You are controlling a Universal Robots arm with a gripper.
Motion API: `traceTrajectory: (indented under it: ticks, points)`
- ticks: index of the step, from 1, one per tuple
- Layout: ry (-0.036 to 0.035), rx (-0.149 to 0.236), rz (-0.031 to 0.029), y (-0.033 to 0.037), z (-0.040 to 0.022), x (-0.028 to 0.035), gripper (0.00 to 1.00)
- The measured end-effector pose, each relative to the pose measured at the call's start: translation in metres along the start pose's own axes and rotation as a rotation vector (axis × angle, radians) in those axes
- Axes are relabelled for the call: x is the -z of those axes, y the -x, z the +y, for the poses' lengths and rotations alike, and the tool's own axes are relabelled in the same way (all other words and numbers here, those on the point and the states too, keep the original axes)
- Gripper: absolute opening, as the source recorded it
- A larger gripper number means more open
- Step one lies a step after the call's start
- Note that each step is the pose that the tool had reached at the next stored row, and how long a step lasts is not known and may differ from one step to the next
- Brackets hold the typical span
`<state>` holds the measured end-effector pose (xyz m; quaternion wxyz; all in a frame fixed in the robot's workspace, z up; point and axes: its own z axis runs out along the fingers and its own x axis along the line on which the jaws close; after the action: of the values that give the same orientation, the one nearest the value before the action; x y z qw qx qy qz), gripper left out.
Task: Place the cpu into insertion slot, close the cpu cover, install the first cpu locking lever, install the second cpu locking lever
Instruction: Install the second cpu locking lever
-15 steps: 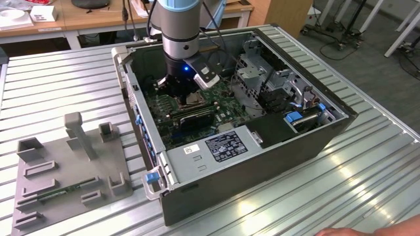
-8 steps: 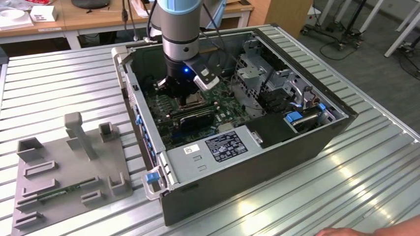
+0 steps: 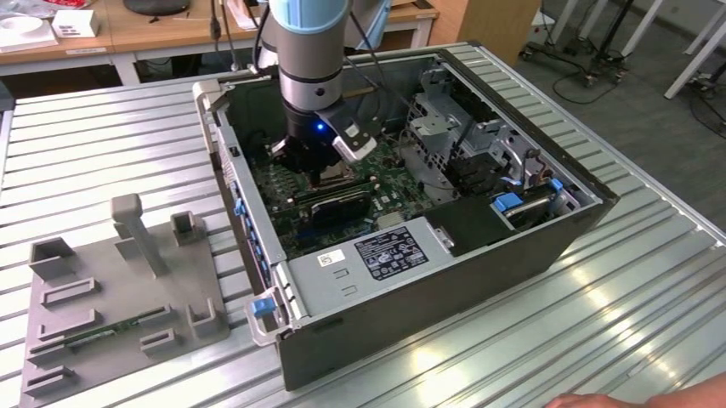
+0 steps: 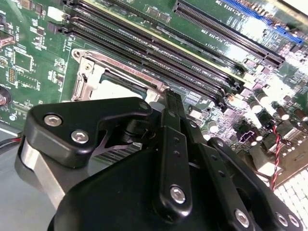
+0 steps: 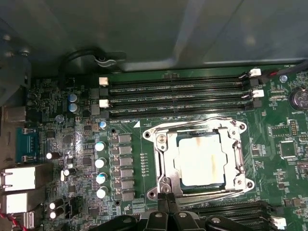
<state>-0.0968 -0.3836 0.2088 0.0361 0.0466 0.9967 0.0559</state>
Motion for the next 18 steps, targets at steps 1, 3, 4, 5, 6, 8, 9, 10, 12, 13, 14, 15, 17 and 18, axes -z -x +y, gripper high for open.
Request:
traceTrajectory:
  ticks: [1, 3, 4, 5, 6, 8, 9, 10, 12, 13, 14, 15, 17, 18]
  points:
    - [0.0017, 0.0, 0.0001, -0.0004, -0.0001, -0.0009, 0.11]
    - [0.005, -0.001, 0.0004, -0.0011, -0.0004, -0.0024, 0.11]
    - [0.0065, -0.001, 0.0003, -0.0014, -0.0005, -0.0032, 0.11]
    - [0.0075, -0.002, 0.0005, -0.0018, -0.0006, -0.0038, 0.11]
    - [0.0086, -0.002, 0.0006, -0.0021, -0.0007, -0.0045, 0.11]
    - [0.0104, -0.002, 0.0007, -0.0025, -0.0009, -0.0056, 0.11]
    - [0.0112, -0.003, 0.0008, -0.0027, -0.001, -0.0061, 0.11]
    - [0.0119, -0.003, 0.0008, -0.0029, -0.001, -0.0065, 0.11]
    - [0.0135, -0.003, 0.0009, -0.0031, -0.0012, -0.0072, 0.11]
    - [0.0145, -0.004, 0.001, -0.0032, -0.0012, -0.0076, 0.11]
    - [0.0173, -0.004, 0.0013, -0.0035, -0.0013, -0.0086, 0.11]
    - [0.0177, -0.004, 0.0013, -0.0035, -0.0013, -0.0086, 0.11]
    - [0.0187, -0.005, 0.0013, -0.0036, -0.0014, -0.0089, 0.11]
    - [0.019, -0.005, 0.0013, -0.0036, -0.0014, -0.009, 0.11]
